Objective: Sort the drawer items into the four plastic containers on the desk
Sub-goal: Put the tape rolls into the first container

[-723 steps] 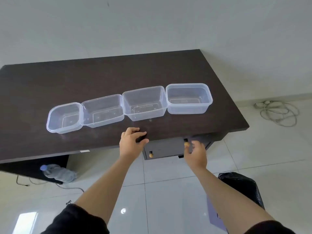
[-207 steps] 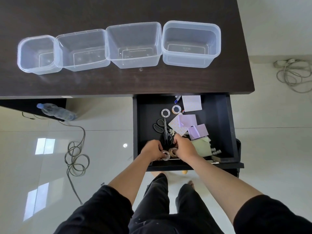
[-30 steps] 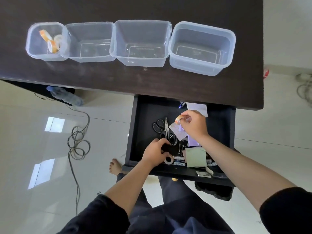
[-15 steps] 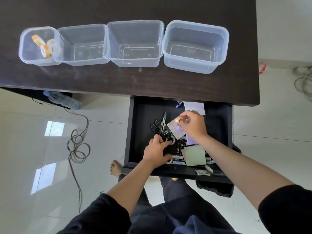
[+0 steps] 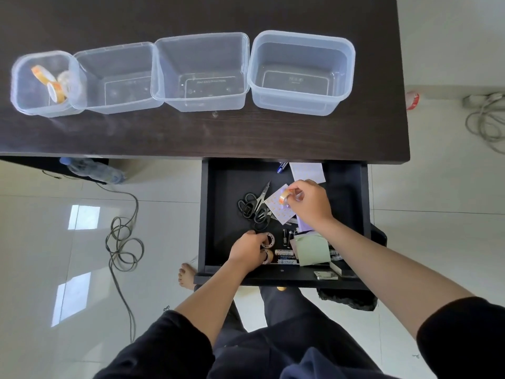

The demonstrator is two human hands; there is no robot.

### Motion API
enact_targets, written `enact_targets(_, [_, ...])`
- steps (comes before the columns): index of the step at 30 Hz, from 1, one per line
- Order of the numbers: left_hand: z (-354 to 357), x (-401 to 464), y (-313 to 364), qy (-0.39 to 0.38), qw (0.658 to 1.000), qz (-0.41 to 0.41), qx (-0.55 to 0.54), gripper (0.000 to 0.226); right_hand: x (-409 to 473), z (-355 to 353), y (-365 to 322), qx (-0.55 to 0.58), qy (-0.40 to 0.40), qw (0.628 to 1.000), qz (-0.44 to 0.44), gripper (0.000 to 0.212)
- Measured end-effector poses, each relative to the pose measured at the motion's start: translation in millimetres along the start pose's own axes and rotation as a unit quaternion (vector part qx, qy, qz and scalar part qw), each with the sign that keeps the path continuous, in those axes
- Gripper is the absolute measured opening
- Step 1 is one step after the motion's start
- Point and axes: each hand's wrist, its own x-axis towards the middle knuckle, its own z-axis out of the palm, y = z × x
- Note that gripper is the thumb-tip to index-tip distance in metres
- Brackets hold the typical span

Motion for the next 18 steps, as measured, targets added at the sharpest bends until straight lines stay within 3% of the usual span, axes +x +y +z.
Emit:
enact_targets(10, [-35,-26,-4,0.087,0.993,0.022,-0.072,0.026,-16,3,-30,-0.003,0.002,1.000,-0.002,0.016])
enact_targets(18, [-112,-59,-59,0.197,0.975,0.031,-0.100,0.027,-25,35,-124,-0.021,-0.029,0.995,-0.093,0.018])
